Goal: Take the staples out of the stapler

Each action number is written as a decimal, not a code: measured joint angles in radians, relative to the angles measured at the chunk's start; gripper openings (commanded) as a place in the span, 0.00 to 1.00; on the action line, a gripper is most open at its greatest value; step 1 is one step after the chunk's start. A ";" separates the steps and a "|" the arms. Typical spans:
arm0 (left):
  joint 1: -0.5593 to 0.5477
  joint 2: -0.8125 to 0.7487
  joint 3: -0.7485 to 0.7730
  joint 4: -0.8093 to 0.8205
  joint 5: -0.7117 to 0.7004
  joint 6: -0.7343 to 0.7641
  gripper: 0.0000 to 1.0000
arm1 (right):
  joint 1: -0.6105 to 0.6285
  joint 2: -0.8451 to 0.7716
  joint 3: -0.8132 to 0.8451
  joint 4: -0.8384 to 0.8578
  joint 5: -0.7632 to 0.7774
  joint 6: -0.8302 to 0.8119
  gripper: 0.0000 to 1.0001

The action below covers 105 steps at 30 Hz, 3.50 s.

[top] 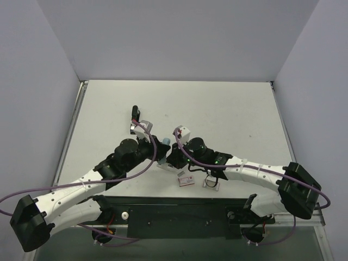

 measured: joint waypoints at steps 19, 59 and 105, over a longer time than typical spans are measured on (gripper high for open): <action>0.042 0.112 0.000 0.005 -0.036 0.018 0.00 | -0.014 0.158 -0.026 0.215 -0.095 0.105 0.00; 0.047 0.092 0.031 0.100 -0.032 -0.003 0.00 | -0.013 0.035 -0.050 0.190 -0.126 0.124 0.00; 0.030 -0.230 -0.082 0.088 0.198 -0.206 0.00 | 0.120 -0.533 -0.209 -0.161 0.090 0.107 0.00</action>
